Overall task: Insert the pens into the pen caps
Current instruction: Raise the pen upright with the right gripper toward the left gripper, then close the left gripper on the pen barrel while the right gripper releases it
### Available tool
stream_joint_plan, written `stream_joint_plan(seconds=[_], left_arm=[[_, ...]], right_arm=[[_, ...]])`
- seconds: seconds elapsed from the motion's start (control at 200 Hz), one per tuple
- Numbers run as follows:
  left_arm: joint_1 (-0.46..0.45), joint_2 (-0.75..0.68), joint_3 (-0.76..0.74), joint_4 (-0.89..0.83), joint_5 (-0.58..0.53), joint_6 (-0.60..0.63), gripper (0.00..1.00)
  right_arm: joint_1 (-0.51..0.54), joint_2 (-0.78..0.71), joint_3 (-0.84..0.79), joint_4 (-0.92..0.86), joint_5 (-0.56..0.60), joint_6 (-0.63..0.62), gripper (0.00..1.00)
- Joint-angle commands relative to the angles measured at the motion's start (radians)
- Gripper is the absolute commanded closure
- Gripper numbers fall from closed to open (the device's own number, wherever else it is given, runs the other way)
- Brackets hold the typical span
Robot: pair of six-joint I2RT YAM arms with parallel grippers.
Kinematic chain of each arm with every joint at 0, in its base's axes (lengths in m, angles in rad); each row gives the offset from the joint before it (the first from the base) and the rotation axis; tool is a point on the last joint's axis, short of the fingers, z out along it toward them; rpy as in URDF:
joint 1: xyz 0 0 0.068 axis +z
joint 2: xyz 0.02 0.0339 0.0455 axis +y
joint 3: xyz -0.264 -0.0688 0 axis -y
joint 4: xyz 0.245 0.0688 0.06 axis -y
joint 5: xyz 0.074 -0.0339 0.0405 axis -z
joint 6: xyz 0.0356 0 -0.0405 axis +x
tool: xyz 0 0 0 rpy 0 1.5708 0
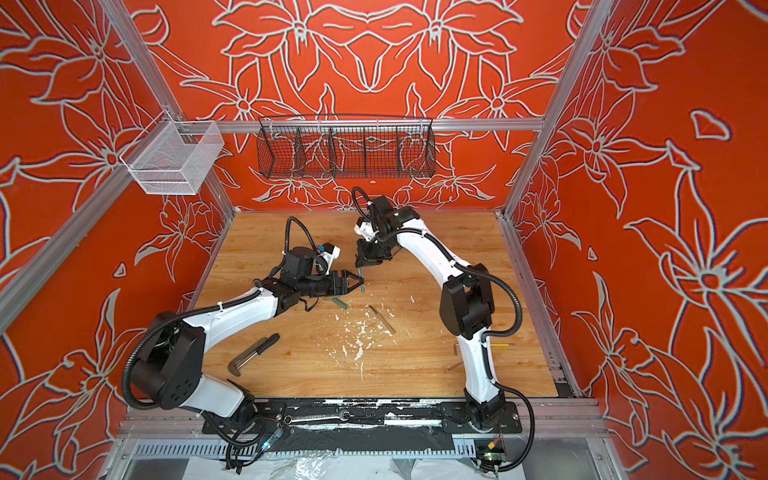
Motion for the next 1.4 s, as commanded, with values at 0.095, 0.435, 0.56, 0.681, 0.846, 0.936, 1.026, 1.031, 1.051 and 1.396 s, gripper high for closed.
stream_joint_plan(seconds=[0.095,0.435,0.56,0.681,0.846,0.936,1.026,1.031,1.051,1.396], left_arm=[[-0.007,0.069,0.077,0.143,0.040,-0.029,0.54],[-0.007,0.126,0.170,0.119,0.054,-0.046,0.64],[-0.007,0.132,0.187,0.112,0.067,-0.062,0.65],[-0.008,0.134,0.183,0.135,0.065,-0.093,0.75],[-0.009,0.134,0.211,0.086,0.058,-0.090,0.88],[-0.009,0.132,0.225,0.044,0.053,-0.081,0.91],[-0.009,0.135,0.244,0.006,0.063,-0.078,0.96],[-0.009,0.135,0.245,0.003,0.063,-0.078,0.96],[-0.009,0.135,0.250,-0.007,0.065,-0.077,0.97],[-0.009,0.115,0.298,-0.201,0.097,-0.028,1.00]], right_arm=[[-0.041,-0.097,-0.131,0.183,-0.197,0.095,1.00],[-0.065,-0.126,-0.153,0.185,-0.156,0.059,1.00],[-0.064,-0.132,-0.152,0.205,-0.120,0.053,1.00],[-0.066,-0.138,-0.166,0.257,-0.109,0.080,1.00],[-0.066,-0.139,-0.183,0.299,-0.103,0.112,1.00],[-0.066,-0.158,-0.213,0.342,-0.084,0.133,1.00],[-0.066,-0.175,-0.244,0.380,-0.065,0.158,1.00],[-0.067,-0.176,-0.245,0.382,-0.066,0.159,1.00],[-0.068,-0.177,-0.252,0.391,-0.066,0.163,1.00],[-0.094,-0.233,-0.345,0.528,-0.105,0.242,0.64]])
